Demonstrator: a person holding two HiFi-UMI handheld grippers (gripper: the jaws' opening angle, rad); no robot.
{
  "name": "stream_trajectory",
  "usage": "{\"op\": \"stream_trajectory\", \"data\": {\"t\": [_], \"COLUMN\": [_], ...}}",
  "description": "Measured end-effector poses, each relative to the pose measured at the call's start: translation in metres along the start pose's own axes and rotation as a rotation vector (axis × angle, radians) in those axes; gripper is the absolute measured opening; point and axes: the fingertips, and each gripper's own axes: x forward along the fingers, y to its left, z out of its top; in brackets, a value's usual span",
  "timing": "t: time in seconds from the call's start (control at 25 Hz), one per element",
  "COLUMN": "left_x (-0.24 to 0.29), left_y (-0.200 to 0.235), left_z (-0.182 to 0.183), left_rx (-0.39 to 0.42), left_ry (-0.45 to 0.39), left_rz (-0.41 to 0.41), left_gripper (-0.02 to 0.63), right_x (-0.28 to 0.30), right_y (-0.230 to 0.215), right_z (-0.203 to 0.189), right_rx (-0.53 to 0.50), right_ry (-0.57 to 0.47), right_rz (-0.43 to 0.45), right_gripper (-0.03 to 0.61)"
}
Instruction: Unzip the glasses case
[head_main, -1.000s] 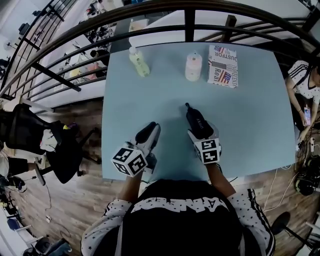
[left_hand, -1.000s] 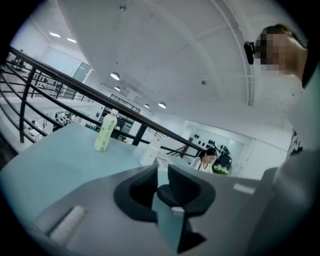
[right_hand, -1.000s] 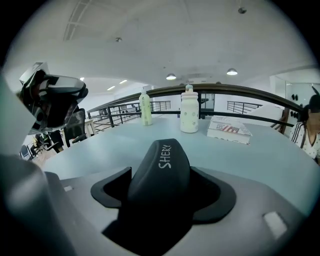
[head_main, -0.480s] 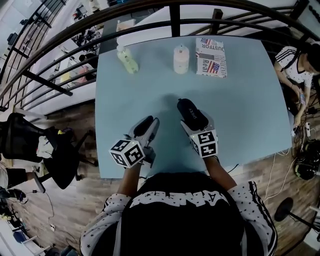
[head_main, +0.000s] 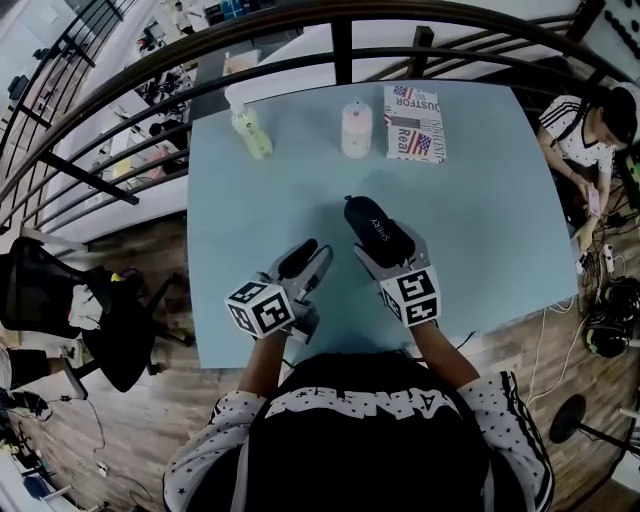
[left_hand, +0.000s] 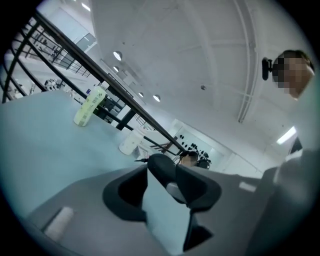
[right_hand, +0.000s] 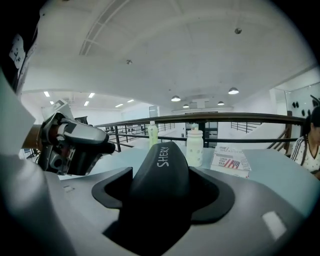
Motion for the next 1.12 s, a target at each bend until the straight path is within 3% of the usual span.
{"op": "stream_trajectory", "data": {"t": [0.2,0.48,0.68,0.88,1.12], "left_x": [0.006,0.018,0.022,0.03,0.043], "left_y": [-0.016,-0.063,-0.091,-0.1,-0.12], "left_z": [0.005,-0.004,-0.013,-0.023,-0.031], "left_rx": [-0.101,-0.132,-0.168,-0.146,-0.128], "left_ry": [-0.008,0.072,0.06,0.049,0.029], "left_rz": [-0.122,-0.304,-0.32,-0.308,-0.311], "left_gripper": [0.0,0.0,0.0,0.0,0.0], "right_x": [-0.008,-0.047,-0.078,-0.093,-0.11], "right_y": [0.026,0.045,0.061,0.072,0.073], "right_z": [0.033,0.057,0.056,0.044,0.039], "right_rx": [-0.068,-0.161,-0.225,-0.317,-0.422], "right_ry": [-0.068,-0.154,-0.188,-0.216,-0.248], "right_rz": [0.088,0.174,0.286,0.404,0.465], "right_gripper": [0.354,0.354,0.354,0.354,0.354]}}
